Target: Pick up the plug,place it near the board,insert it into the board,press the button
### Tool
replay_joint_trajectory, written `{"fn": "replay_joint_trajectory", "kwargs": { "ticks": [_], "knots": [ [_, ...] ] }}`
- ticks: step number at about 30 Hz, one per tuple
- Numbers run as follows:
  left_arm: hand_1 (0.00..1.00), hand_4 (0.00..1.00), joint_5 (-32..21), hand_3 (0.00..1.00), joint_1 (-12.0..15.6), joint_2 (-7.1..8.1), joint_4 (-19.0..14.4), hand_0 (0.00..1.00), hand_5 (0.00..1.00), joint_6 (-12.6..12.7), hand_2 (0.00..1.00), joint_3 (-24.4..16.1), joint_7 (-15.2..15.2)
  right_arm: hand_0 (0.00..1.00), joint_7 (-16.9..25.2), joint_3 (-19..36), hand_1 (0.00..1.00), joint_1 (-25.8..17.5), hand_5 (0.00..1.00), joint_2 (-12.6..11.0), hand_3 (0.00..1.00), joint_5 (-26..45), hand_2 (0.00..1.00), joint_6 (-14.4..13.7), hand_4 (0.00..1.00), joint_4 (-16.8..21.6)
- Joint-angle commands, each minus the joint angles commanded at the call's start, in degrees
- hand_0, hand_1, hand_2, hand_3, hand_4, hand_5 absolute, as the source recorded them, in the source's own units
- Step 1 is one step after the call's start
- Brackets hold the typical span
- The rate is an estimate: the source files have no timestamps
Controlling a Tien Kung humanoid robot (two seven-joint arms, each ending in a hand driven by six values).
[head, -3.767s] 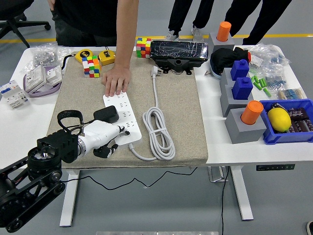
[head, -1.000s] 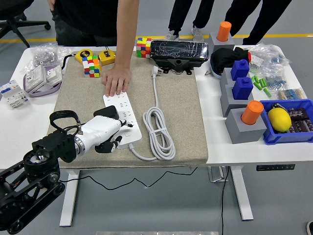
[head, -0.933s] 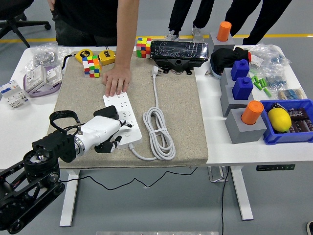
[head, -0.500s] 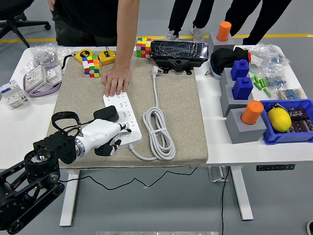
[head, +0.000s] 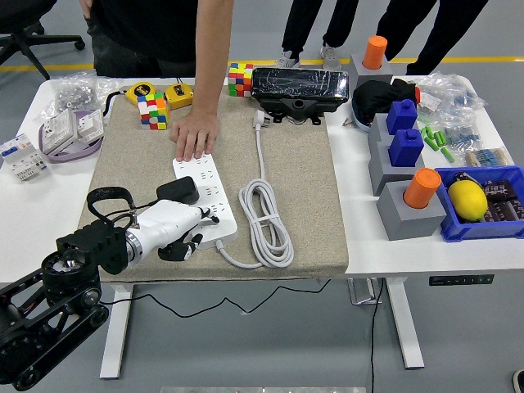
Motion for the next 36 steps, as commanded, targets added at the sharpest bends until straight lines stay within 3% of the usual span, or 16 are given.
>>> {"fn": "replay_joint_trajectory", "kwargs": {
  "ticks": [27, 36],
  "knots": [
    [0.002, 0.266, -0.5, 0.81, 0.72, 0.2, 1.33, 0.191, 0.002, -0.88, 0.093, 1.37, -0.21, 0.789, 0.02, 0.04, 0.693, -0.37, 0.998, 0.14, 0.761, -0.12, 0.712, -0.14, 0.998, 0.0],
    [0.002, 0.262, 0.5, 0.793, -0.05, 0.46, -2.8, 0.192, 0.002, -0.32, 0.092, -0.83, -0.25, 0.789, 0.02, -0.01, 0.693, -0.04, 0.998, 0.07, 0.762, 0.05, 0.712, -0.09, 0.998, 0.0]
  ]
}}
